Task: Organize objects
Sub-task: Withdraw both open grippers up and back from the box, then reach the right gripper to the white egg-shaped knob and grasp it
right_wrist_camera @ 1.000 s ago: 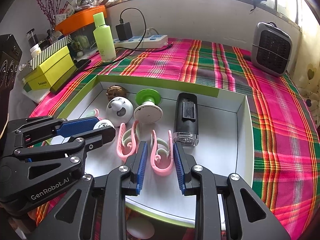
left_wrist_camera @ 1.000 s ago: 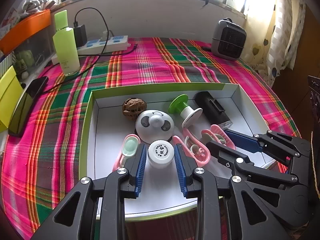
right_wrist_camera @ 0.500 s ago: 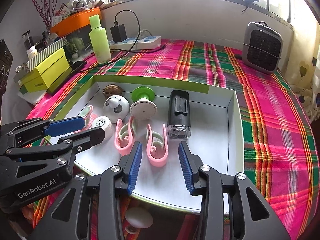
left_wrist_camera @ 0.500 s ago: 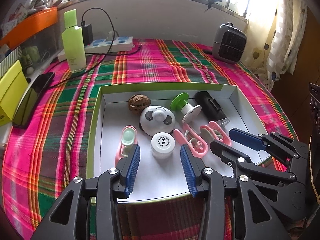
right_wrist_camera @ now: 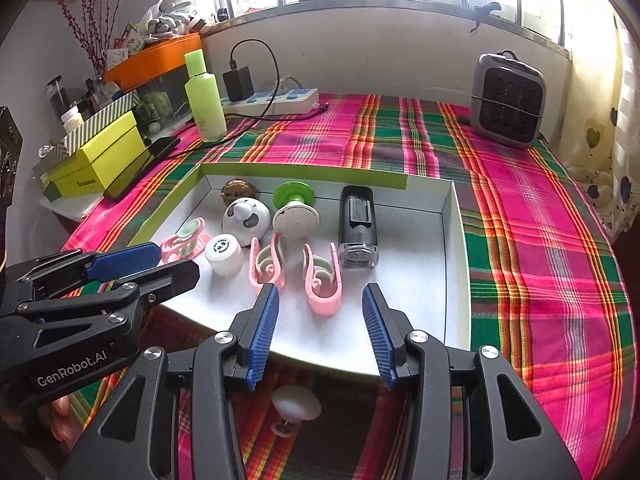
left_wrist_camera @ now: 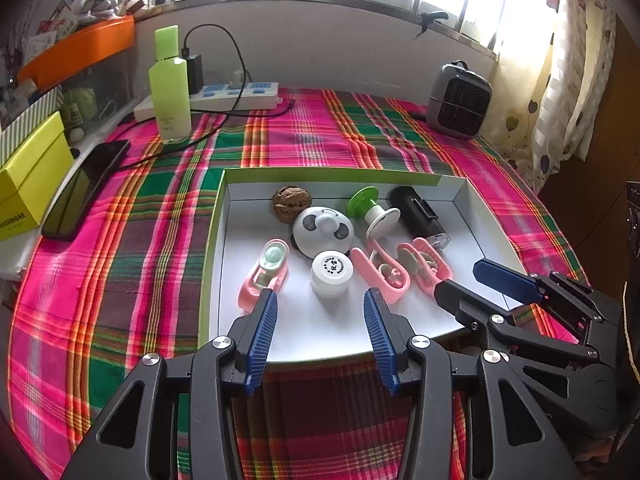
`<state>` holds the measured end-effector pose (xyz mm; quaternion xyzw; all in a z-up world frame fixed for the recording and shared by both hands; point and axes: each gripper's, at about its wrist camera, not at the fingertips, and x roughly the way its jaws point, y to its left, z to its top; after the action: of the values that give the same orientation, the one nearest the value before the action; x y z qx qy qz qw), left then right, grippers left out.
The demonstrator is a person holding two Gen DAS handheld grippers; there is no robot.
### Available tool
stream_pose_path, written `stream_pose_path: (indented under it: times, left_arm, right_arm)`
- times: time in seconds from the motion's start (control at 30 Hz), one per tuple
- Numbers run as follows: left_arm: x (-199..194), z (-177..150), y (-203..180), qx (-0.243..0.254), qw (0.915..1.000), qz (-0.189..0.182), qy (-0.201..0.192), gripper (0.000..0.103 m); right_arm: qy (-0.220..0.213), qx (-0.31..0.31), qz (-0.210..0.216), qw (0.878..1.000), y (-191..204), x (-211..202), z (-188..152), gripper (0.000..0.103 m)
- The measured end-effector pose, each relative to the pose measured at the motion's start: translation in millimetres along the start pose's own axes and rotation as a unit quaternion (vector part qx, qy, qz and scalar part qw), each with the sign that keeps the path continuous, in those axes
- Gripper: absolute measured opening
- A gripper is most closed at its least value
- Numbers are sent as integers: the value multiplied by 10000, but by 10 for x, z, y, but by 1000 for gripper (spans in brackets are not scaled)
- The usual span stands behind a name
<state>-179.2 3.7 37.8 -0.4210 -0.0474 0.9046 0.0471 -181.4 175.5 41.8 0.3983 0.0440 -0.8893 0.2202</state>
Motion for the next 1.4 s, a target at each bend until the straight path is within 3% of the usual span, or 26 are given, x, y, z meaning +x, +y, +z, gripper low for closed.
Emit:
stream_pose_path:
  times: [0.67, 0.87, 1.4]
  left_arm:
    - [-322, -304, -23, -18, 9997, -36, -241, 44]
    - [-333, -390, -52, -10, 9997, -127, -193, 44]
    - [-221, -567, -35, -92, 9994, -308, 84, 44]
  right_arm:
    - [-339, 53, -126, 9993, 127, -442, -268, 45]
    - [-252, 217, -251, 9991, 37, -453, -389, 45]
    - [121, 308, -114, 9994, 2, -291, -551, 45]
